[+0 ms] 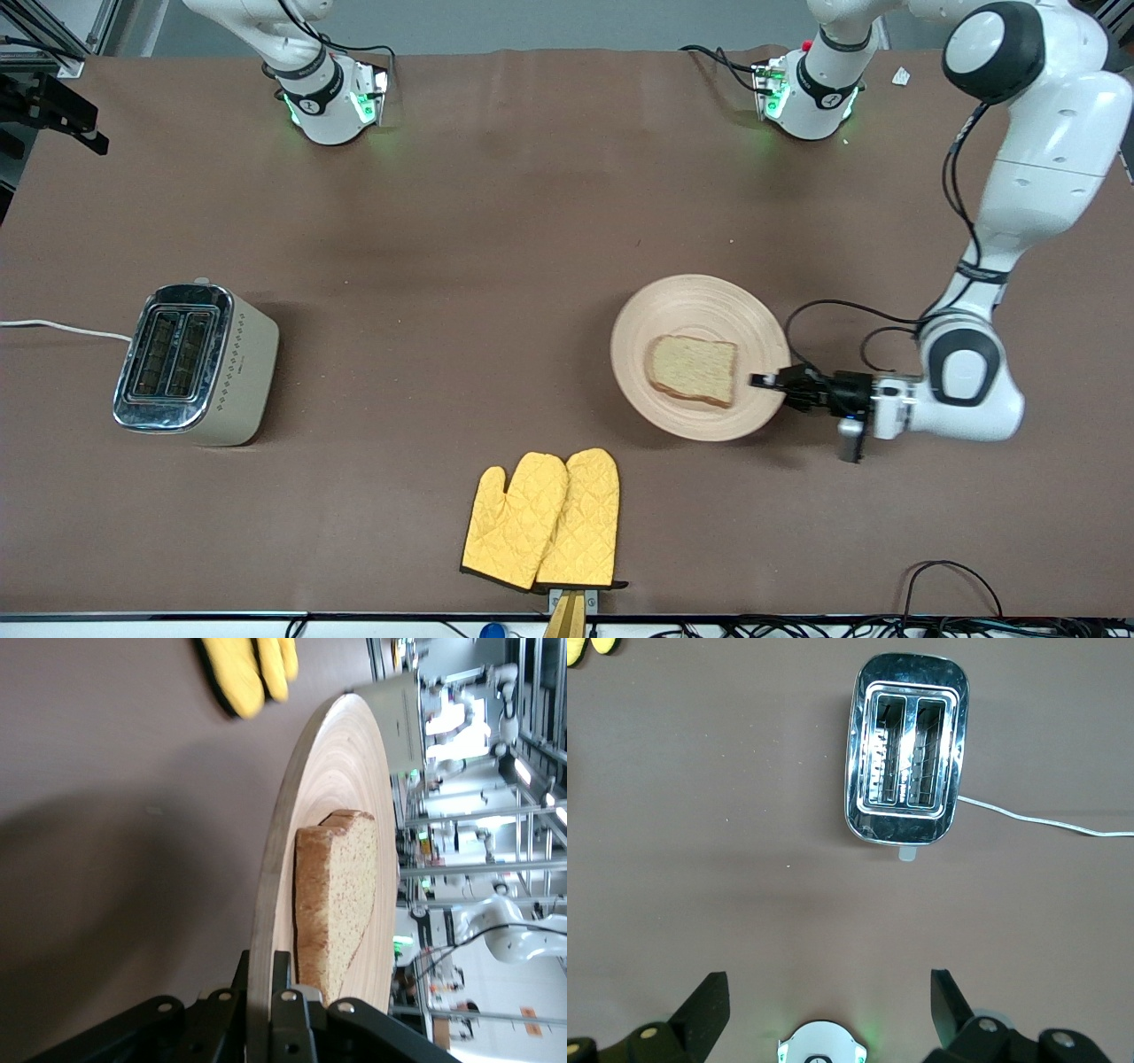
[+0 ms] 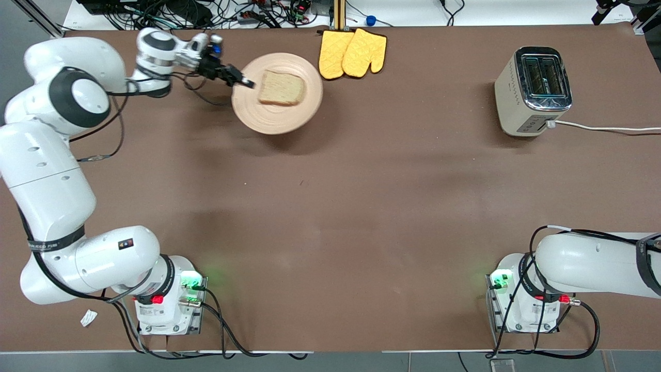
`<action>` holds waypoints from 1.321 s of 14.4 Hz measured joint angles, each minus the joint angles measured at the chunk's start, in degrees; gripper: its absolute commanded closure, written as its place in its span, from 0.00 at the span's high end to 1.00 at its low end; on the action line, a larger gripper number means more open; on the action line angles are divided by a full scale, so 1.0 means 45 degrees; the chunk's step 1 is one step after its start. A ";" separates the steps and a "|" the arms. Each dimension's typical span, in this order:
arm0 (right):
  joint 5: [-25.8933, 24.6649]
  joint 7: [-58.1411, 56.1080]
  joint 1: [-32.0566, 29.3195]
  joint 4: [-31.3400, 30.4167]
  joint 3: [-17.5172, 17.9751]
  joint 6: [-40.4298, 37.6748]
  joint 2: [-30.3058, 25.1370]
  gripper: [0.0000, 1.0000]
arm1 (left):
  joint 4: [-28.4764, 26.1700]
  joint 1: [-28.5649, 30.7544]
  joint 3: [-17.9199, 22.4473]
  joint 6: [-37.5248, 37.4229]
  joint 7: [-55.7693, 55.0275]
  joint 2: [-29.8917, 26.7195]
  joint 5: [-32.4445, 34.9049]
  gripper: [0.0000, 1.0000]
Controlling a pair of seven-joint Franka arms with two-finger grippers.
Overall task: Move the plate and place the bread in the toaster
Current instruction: 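Push the wooden plate toward the toaster with the left gripper, then withdraw the left gripper while the right gripper reaches the bread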
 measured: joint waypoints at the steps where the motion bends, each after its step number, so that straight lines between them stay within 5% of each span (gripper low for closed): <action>1: 0.0034 0.0000 0.0001 -0.0005 0.0003 0.0001 0.0006 1.00 | -0.0057 -0.0543 -0.0029 0.0189 -0.0205 0.0004 -0.0286 0.00; 7: 0.0140 0.0000 0.0145 -0.0221 0.0077 0.0239 0.0104 1.00 | -0.1276 -0.4157 -0.0068 0.3618 -0.0281 0.0282 -0.4532 0.01; 13: 0.0869 0.0488 0.0679 -0.1423 0.0102 0.2099 0.0777 1.00 | -0.1291 -0.5266 0.0003 0.5269 -0.0260 0.0855 -0.5057 0.03; 15: 0.1211 0.0659 0.1012 -0.1703 0.0113 0.2906 0.1244 1.00 | -0.1175 -0.5600 0.0202 0.5664 -0.0349 0.0888 -0.5062 0.24; 16: 0.1423 0.0845 0.1172 -0.1829 0.0119 0.3284 0.1485 1.00 | -0.1060 -0.5809 0.0352 0.5758 -0.0607 0.0883 -0.5080 0.69; 17: 0.1592 0.1060 0.1317 -0.1993 0.0122 0.3724 0.1720 1.00 | -0.0941 -0.5966 0.0463 0.5851 -0.1013 0.0880 -0.5083 0.98; 19: 0.1804 0.1284 0.1593 -0.2344 0.0127 0.4750 0.2241 1.00 | -0.0745 -0.6122 0.0609 0.6070 -0.2045 0.0881 -0.5084 1.00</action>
